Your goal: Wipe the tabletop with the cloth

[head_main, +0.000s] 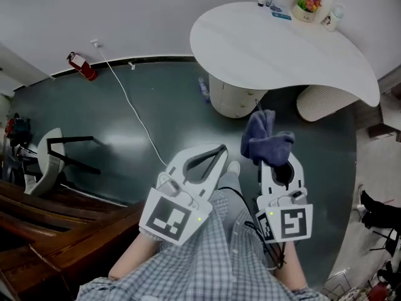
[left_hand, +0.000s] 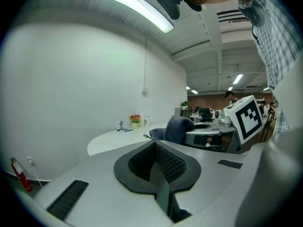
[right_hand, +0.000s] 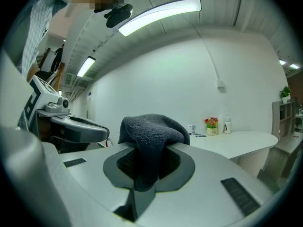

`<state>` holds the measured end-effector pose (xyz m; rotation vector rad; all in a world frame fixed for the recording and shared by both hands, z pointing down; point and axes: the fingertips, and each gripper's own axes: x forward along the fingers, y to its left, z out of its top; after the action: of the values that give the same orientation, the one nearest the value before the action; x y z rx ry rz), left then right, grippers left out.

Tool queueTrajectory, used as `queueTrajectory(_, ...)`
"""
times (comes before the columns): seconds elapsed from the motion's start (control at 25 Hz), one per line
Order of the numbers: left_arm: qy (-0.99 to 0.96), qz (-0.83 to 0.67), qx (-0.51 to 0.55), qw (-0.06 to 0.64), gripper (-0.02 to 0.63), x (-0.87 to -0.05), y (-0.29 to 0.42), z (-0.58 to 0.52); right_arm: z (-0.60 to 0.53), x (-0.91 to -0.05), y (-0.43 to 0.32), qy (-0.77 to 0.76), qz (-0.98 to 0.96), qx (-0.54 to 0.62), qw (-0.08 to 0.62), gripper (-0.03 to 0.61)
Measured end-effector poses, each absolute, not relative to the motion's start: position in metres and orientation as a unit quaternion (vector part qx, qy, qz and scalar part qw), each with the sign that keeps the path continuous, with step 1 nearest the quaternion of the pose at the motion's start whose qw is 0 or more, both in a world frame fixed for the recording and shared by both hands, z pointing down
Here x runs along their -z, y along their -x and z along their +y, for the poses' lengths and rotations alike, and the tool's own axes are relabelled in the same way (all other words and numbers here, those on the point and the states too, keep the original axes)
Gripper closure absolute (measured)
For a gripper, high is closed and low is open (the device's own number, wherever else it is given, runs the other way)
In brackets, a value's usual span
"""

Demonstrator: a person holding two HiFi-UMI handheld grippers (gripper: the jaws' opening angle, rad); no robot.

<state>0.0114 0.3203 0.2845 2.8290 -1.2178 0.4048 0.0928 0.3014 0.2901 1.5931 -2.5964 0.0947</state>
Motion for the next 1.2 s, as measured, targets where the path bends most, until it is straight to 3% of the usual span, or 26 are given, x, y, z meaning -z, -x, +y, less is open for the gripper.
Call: queueTrajectory(1.2, -0.878, -0.467, -0.096, 0.036, 0.612, -0.268, -0.083, 0.153, 0.121, -0.31, -0.214, -0.517, -0.851, -0.053, 0.075, 0.541)
